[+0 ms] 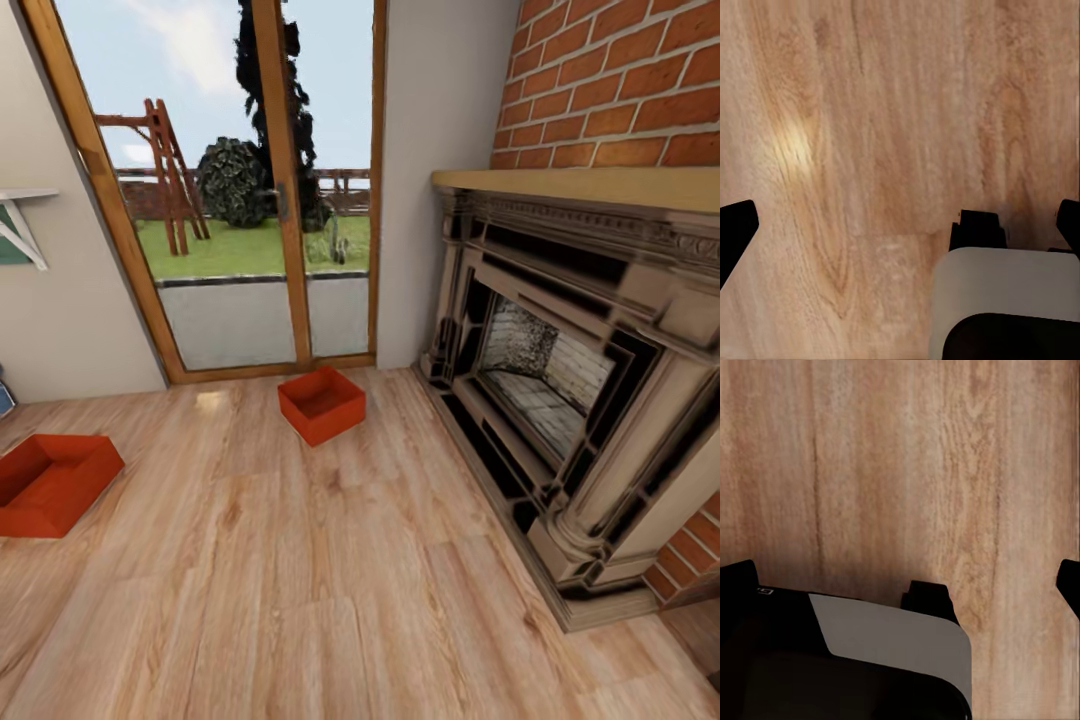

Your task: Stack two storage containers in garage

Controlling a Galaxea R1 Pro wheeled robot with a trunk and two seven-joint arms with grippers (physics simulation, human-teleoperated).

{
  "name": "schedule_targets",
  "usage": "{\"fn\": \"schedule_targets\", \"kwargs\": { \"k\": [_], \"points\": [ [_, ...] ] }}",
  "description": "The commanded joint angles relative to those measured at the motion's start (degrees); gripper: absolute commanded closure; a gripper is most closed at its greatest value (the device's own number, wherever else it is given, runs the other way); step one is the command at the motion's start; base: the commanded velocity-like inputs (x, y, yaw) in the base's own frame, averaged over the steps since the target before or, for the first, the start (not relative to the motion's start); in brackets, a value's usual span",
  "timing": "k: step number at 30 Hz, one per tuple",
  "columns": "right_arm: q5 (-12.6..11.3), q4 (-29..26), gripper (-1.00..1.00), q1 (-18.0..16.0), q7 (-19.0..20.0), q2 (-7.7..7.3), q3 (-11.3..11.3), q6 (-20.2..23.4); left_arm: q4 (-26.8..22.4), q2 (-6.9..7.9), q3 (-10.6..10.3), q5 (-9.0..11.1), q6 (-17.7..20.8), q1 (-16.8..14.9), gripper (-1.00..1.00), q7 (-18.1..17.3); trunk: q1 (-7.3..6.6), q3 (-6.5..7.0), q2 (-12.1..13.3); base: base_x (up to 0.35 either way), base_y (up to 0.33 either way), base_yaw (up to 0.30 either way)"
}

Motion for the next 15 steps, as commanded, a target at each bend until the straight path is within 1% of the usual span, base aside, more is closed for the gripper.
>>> {"fn": "schedule_targets", "kwargs": {
  "k": [1,11,15],
  "points": [
    [0.35,0.01,-1.0,-0.05,0.02,-0.01,0.13,-0.05,0.22,-0.03,-0.49,0.52,-0.39,-0.08,-1.0,0.03,0.03,-0.05,-0.02,0.287,-0.219,0.0],
    [0.35,0.08,-1.0,-0.05,0.02,-0.01,0.13,-0.05,0.22,0.04,-0.49,0.52,-0.37,-0.08,-1.0,0.03,0.03,-0.05,-0.02,0.287,-0.218,0.0],
    [0.35,0.1,-1.0,-0.02,0.02,-0.01,0.13,-0.05,0.22,0.06,-0.49,0.52,-0.39,-0.08,-1.0,0.03,0.03,-0.26,-0.02,0.287,-0.193,0.156]
  ]
}}
